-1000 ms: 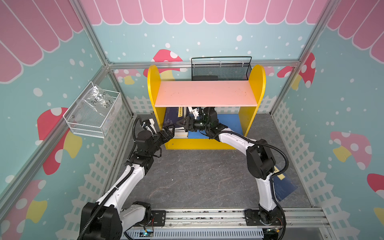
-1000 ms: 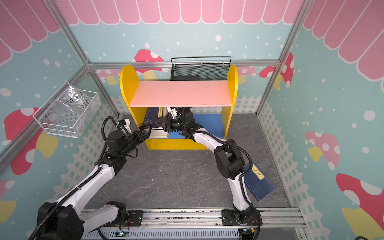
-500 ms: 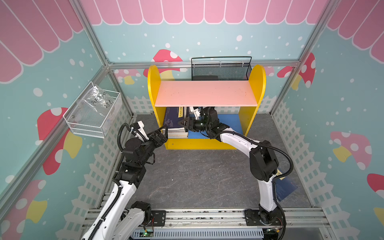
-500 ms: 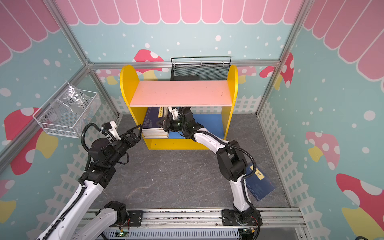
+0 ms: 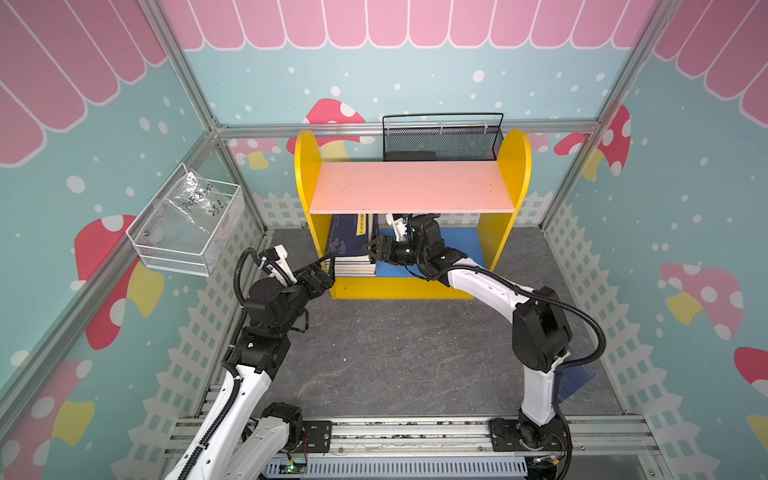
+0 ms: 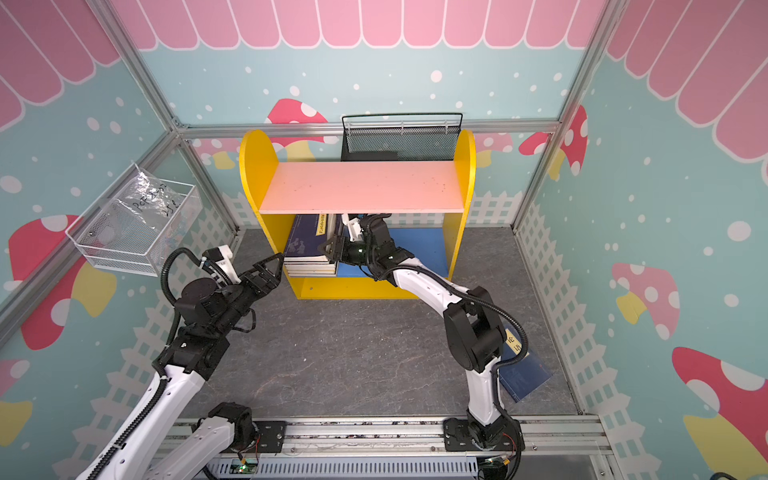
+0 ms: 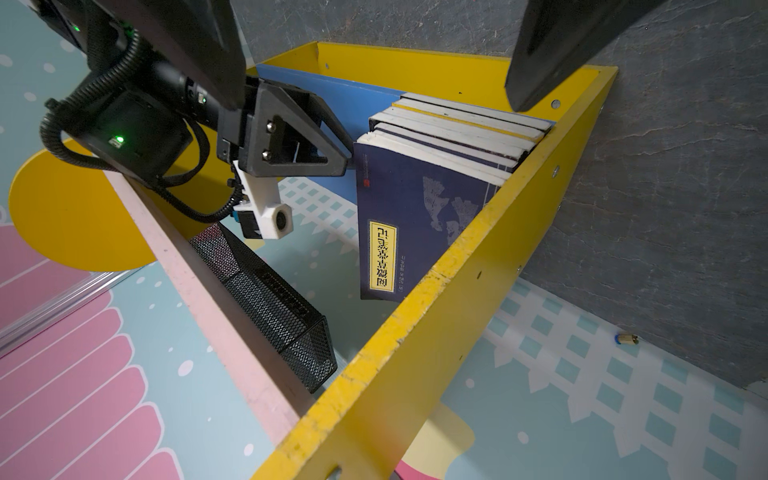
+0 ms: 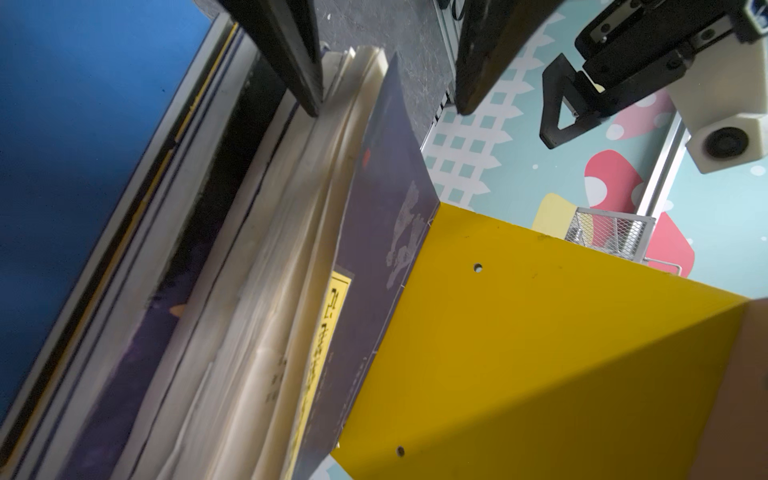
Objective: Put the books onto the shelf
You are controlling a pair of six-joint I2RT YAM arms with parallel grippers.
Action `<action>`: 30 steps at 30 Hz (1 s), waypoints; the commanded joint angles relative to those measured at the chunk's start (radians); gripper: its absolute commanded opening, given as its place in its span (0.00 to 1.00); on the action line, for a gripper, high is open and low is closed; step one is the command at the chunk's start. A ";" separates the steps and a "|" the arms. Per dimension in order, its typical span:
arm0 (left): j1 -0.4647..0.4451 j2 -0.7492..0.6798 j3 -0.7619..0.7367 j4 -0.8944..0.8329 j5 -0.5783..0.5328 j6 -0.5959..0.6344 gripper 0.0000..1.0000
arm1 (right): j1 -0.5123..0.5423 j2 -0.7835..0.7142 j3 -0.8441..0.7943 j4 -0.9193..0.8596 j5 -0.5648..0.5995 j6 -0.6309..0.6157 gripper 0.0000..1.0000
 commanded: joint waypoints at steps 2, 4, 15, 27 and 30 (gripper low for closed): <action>0.006 -0.032 0.029 -0.061 -0.004 0.040 0.99 | -0.002 -0.106 -0.003 -0.015 0.071 -0.066 0.56; 0.006 -0.048 0.031 -0.065 0.001 0.037 0.99 | -0.006 -0.129 -0.023 -0.023 0.113 -0.066 0.57; 0.006 -0.088 0.038 -0.097 0.049 0.032 0.99 | -0.018 -0.197 -0.151 -0.017 0.119 -0.063 0.57; -0.006 -0.150 0.041 -0.176 0.208 0.032 0.99 | -0.020 -0.633 -0.627 -0.187 0.465 -0.075 0.73; -0.019 -0.148 0.041 -0.222 0.243 0.064 0.99 | -0.026 -0.715 -0.752 -0.230 0.564 -0.035 0.74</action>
